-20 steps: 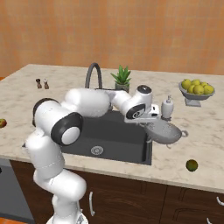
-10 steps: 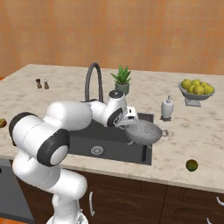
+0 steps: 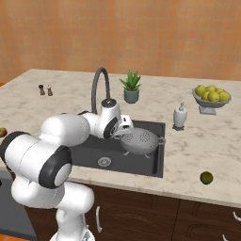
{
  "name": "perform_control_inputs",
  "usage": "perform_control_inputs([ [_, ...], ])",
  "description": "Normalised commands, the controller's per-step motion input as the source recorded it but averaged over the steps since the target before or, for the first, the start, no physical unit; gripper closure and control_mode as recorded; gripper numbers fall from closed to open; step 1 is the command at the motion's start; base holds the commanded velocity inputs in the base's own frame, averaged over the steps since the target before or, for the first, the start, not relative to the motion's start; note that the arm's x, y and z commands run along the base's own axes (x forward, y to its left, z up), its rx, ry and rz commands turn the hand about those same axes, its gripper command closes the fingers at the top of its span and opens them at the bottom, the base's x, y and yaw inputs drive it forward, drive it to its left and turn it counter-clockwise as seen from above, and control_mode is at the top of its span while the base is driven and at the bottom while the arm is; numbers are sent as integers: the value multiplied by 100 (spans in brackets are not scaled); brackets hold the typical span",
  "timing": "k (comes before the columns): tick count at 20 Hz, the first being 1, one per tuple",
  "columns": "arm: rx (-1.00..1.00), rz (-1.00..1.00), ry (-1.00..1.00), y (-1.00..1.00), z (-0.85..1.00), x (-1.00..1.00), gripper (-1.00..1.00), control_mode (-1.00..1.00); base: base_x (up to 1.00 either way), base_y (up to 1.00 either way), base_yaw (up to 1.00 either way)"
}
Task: Put the colander in the sink, put the mango, apple in the colander, and turn on the sink faucet and pour water over the colander.
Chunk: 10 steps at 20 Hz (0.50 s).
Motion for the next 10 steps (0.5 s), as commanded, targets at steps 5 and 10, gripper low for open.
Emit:
perform_control_inputs([
  [5,0,8,0,31,-8,-25,100,-100,0,0,0],
  [10,-1,7,0,45,-1,-61,100,-100,0,0,0],
])
